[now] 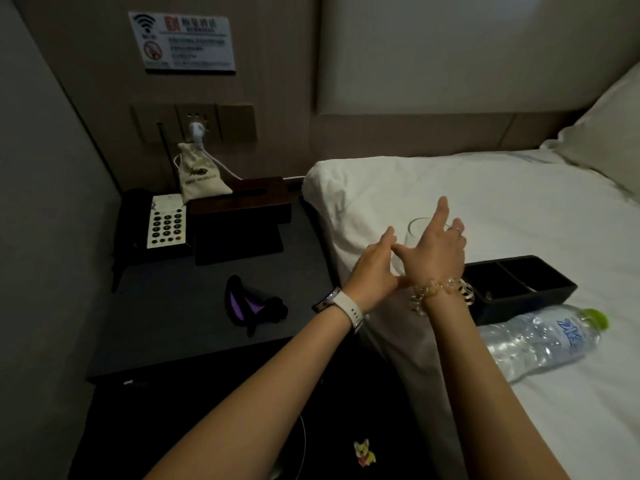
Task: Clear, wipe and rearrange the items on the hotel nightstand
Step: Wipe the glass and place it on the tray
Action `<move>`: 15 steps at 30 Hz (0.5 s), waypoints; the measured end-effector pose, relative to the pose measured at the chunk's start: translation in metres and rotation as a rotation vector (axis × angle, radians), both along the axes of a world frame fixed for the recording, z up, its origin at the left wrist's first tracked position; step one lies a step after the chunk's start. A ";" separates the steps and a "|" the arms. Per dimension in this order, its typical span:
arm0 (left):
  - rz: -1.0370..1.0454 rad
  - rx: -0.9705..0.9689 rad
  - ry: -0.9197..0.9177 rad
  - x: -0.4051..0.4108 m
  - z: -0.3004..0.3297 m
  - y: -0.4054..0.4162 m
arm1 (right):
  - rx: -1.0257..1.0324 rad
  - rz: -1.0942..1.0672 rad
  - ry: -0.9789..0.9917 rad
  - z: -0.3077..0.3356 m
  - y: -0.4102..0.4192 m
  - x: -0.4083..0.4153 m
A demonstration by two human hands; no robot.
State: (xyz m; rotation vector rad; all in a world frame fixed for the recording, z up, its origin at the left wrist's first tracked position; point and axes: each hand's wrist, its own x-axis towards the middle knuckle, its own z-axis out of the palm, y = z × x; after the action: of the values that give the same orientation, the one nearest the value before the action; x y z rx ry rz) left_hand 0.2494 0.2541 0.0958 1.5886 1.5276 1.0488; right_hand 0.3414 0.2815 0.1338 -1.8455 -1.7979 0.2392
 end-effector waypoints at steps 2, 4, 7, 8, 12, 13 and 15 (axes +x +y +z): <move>0.007 0.010 0.053 0.004 -0.001 0.003 | -0.002 -0.014 -0.021 -0.001 0.003 -0.001; 0.024 0.026 0.095 0.005 -0.003 0.004 | 0.021 -0.020 0.001 0.000 0.005 -0.002; 0.041 0.049 0.079 0.001 -0.004 0.003 | 0.083 0.018 0.055 0.002 0.006 -0.003; 0.044 0.057 0.059 -0.002 -0.003 0.002 | 0.113 0.046 0.075 0.003 0.004 -0.004; 0.149 0.146 -0.017 -0.029 0.001 -0.010 | 0.186 0.221 0.221 0.007 -0.007 -0.022; 0.191 0.171 -0.026 -0.041 0.000 -0.013 | 0.188 0.274 0.252 0.007 -0.011 -0.032; 0.257 0.204 -0.028 -0.067 -0.002 -0.022 | 0.169 0.373 0.310 0.006 -0.021 -0.055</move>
State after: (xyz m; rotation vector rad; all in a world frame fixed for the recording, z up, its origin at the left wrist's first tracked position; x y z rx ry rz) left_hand 0.1822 0.2326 0.0934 1.5295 1.6818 1.4015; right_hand 0.2867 0.2608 0.1400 -1.2700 -1.8616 0.4685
